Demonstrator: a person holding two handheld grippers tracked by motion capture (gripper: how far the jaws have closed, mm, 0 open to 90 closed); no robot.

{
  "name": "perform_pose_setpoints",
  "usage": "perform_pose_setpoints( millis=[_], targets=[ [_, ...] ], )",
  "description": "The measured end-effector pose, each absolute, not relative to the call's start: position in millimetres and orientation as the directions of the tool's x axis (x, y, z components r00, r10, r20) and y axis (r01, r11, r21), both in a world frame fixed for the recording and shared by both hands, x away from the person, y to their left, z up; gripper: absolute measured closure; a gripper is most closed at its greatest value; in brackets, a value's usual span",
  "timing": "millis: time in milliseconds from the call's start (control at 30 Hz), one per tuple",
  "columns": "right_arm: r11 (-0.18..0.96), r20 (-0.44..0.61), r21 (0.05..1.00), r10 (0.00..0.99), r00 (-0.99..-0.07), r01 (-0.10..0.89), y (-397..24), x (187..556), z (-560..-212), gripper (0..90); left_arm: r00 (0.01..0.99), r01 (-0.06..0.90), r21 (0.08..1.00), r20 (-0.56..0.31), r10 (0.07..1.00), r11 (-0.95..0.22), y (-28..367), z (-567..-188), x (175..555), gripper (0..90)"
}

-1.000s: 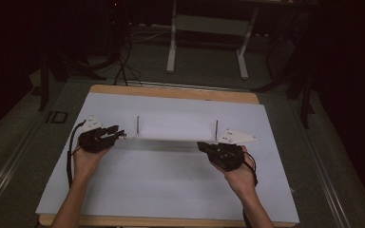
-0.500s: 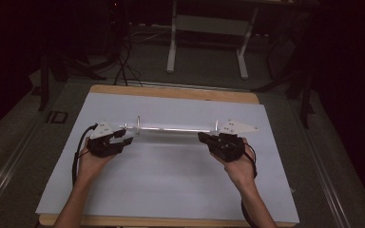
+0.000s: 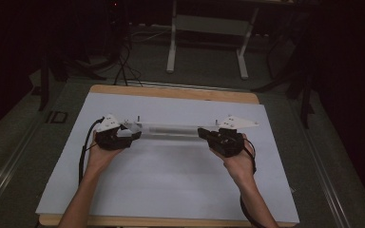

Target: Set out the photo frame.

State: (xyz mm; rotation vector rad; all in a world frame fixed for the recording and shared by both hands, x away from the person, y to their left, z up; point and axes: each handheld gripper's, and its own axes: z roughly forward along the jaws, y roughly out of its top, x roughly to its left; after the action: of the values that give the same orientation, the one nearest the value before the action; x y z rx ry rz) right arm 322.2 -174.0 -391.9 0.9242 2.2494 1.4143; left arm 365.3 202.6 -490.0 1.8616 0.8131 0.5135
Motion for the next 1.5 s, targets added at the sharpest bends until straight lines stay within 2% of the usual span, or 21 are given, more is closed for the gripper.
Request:
perform_pose_setpoints(
  millis=[267, 433, 733, 1033, 1167, 1500],
  targets=[
    [0.296, 0.062, 0.891, 0.672, -0.738, 0.345, -173, 324, -390, 90.0, 0.684, 0.297, 0.918, -0.012, 0.73, -0.263, 200, -490, 369, 41.5],
    [0.293, 0.062, 0.892, 0.678, -0.733, 0.346, -172, 327, -388, 90.0, 0.684, 0.295, 0.919, -0.011, 0.729, -0.263, 199, -491, 369, 48.2],
    [0.323, 0.021, 0.883, 0.697, -0.717, 0.341, -174, 331, -391, 89.5, 0.684, 0.3, 0.914, -0.006, 0.729, -0.274, 200, -489, 372, 50.5],
    [0.401, -0.078, 0.862, 0.709, -0.7, 0.309, -191, 330, -409, 85.6, 0.679, 0.32, 0.912, -0.032, 0.733, -0.257, 201, -487, 376, 50.9],
    [0.39, -0.07, 0.858, 0.734, -0.675, 0.334, -206, 334, -418, 85.6, 0.673, 0.328, 0.911, -0.041, 0.739, -0.248, 201, -487, 378, 50.9],
    [0.397, -0.104, 0.859, 0.752, -0.651, 0.322, -230, 348, -434, 86.0, 0.671, 0.341, 0.908, -0.053, 0.739, -0.245, 201, -485, 382, 51.2]
  ],
)
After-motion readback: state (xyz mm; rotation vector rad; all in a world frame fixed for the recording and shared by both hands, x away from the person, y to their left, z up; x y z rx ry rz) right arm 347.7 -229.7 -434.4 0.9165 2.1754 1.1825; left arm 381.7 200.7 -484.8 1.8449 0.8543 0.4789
